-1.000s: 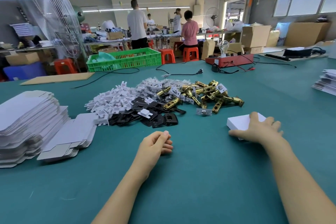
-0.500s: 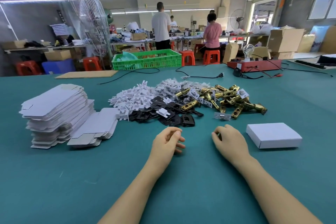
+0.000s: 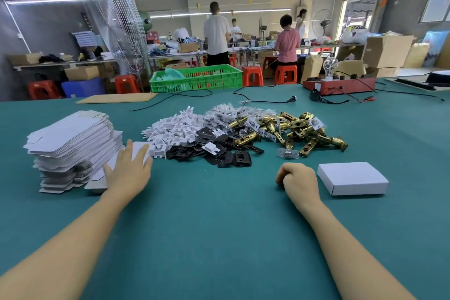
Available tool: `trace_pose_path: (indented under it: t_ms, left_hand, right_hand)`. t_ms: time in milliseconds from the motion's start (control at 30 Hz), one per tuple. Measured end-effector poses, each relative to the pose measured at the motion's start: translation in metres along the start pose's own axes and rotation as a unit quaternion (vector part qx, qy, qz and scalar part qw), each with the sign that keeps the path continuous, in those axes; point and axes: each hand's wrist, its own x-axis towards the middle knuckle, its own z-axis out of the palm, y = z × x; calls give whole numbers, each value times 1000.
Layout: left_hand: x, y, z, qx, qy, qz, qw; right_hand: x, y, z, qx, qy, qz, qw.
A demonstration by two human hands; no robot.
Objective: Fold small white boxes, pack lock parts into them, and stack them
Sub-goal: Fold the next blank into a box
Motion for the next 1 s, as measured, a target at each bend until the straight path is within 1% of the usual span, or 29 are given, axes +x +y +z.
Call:
trace_pose_path:
  t_ms: [67,100,133,200,267,367,433,500,533,600,633,667,700,733,767,800,833,867,900,933,967,1000]
  left_hand:
    - [7,-14,3,84,-85,-12,993]
    - [9,-20,5,96,-112,-26,989]
    - [10,-24,8,102,-121,-33,987]
    - [9,-26,10,140,-95,-25,985]
    - [7,-20,5,175,-68,-10,982]
    - [8,-13,-1,185,-43,12,982]
    - [8,-9,-5,179,-42,16,983]
    - [5,1,-13,151,-23,-8,988]
    - [2,8,-17,114,12,-16,993]
    - [-8,25,-23,-24,107,-9,994]
    - [-16,36,-24,-117,147,-1,982]
    - [-26,48,-25,-212,177,6,961]
    - [-36,60,-24,-290,189,10,938]
    - [-45,73,-21,-357,181,4,916]
    - [-53,86,-15,-433,151,-16,889]
    - [-61,100,-8,-525,99,-45,844]
    - [-68,112,0,-614,39,-79,784]
    - [-76,122,8,-681,-19,-116,723]
    - [-83,130,15,-724,-71,-149,669]
    - [-89,135,22,-750,-110,-173,629]
    - [-95,138,26,-763,-141,-181,605]
    - [-98,138,29,-766,-161,-171,598]
  right_hand:
    - [1,1,-1,22,18,15,999]
    - [2,3,-2,38,26,25,999]
    - [2,3,-2,56,33,35,997]
    - [4,5,-2,78,39,50,995]
    - [5,5,-2,71,29,54,996]
    - [6,6,-1,54,17,52,997]
    - [5,6,-2,53,18,53,997]
    - [5,6,-2,53,15,55,997]
    - [4,5,-2,51,11,54,997]
    - [4,4,-2,49,1,46,998]
    - [4,4,-2,50,-1,42,998]
    - [4,3,-2,49,-2,41,998]
    - [5,3,-2,47,2,38,998]
    - [5,3,-1,44,6,39,998]
    - [5,3,0,43,12,39,998]
    - [3,2,0,41,19,39,998]
    - [2,3,1,41,28,33,998]
    - [0,2,1,43,33,25,998]
    - [-1,2,3,48,37,10,998]
    - [-3,-1,4,57,36,-3,998]
    - [-4,-4,6,84,29,-15,996]
    - [-7,-9,9,142,12,-15,990]
